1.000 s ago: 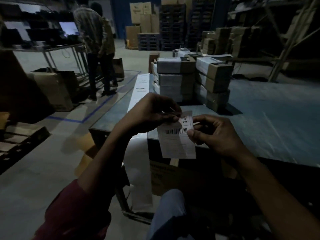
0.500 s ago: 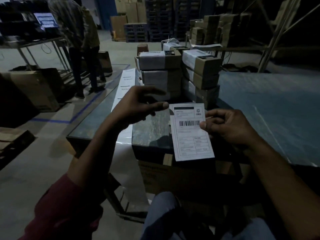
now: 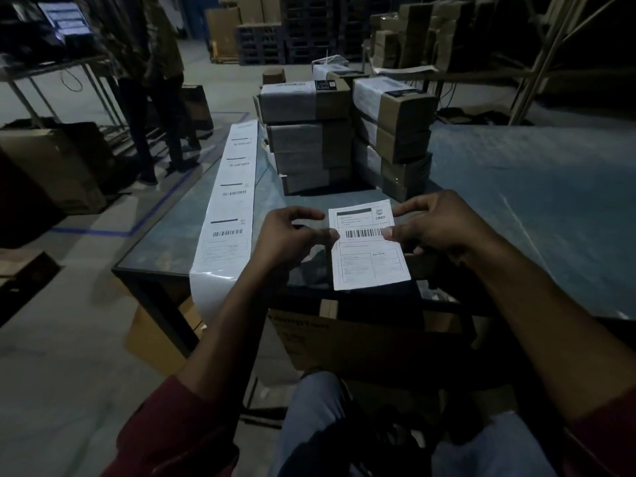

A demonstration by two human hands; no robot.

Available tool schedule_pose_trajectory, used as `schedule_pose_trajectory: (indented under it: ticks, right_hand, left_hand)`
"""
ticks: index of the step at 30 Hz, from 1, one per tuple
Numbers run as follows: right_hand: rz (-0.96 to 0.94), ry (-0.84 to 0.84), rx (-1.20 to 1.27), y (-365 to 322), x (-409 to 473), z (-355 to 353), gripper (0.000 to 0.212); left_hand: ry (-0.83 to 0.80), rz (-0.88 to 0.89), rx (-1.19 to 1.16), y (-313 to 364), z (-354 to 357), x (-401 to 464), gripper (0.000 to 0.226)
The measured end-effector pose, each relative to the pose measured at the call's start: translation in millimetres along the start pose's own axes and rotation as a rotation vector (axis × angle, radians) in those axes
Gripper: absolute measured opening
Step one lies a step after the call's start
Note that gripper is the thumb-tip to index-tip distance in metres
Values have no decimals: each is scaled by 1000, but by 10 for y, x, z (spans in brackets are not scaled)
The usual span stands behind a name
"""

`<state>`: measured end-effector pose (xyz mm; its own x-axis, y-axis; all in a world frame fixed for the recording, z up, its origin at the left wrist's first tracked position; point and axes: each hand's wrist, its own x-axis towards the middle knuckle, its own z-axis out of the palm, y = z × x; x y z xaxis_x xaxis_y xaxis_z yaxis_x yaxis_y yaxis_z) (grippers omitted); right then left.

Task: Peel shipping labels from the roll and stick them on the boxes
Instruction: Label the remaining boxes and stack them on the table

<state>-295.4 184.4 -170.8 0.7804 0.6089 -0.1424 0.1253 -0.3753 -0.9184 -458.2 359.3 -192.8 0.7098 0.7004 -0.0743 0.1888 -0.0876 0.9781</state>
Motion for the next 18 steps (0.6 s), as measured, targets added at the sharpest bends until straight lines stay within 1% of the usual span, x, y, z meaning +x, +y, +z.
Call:
schedule_pose_trajectory:
  ticks: [4, 7, 9, 12, 15, 17, 18]
  right_hand:
    - [11, 53, -79, -50, -41, 24, 54]
    - [10, 61, -60, -66, -77, 42, 59]
    - [6, 65, -53, -80, -96, 48, 61]
    - [-30, 89, -115, -77, -87, 53, 69]
    - [-55, 81, -177, -69, -55, 46, 82]
    - [-38, 48, -208, -96, -59, 26, 93]
    - [-27, 36, -205, -111, -64, 13, 95]
  left_hand:
    - [37, 18, 28, -4, 60, -10, 45]
    - [57, 45, 95, -3, 66, 1, 48]
    - [57, 52, 143, 31, 56, -3, 49]
    - [45, 68, 169, 89, 57, -5, 50]
    - [32, 48, 163, 123, 59, -1, 51]
    - [15, 29, 158, 137, 50, -10, 51]
    - [9, 24, 152, 138, 46, -11, 51]
